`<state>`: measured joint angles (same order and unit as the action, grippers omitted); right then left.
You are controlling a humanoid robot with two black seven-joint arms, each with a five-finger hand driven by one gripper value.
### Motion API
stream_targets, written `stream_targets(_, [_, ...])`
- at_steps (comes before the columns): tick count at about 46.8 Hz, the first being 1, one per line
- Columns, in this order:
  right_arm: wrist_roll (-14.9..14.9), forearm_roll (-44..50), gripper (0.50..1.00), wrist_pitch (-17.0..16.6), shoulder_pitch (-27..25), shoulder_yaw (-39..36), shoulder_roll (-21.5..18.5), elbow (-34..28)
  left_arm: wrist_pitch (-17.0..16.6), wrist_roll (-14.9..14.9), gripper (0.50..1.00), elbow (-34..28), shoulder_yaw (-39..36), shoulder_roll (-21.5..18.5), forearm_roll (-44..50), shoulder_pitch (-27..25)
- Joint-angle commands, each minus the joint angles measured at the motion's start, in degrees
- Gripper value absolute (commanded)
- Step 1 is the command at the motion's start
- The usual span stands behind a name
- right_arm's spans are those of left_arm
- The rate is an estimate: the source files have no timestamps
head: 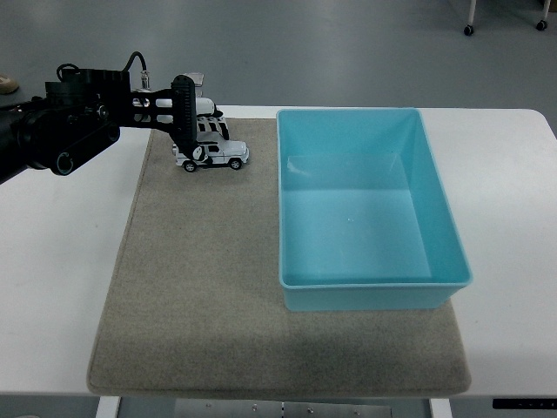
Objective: Left hand put the white car in the blue box
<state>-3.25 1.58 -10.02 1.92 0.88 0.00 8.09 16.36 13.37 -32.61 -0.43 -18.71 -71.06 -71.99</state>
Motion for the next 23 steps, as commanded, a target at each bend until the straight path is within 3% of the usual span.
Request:
stream_targets(1, [0.0, 0.0, 0.936, -0.08, 0.01, 0.0, 0.0, 0.0, -0.01, -0.02, 0.5, 0.0, -0.01, -0.01, -0.04, 0.0])
stream_targets(23, [0.0, 0.0, 0.936, 0.01, 0.01, 0.0, 0.0, 0.0, -0.1, -0.81, 0.5, 0.26, 0.26, -0.01, 0.31, -0.7])
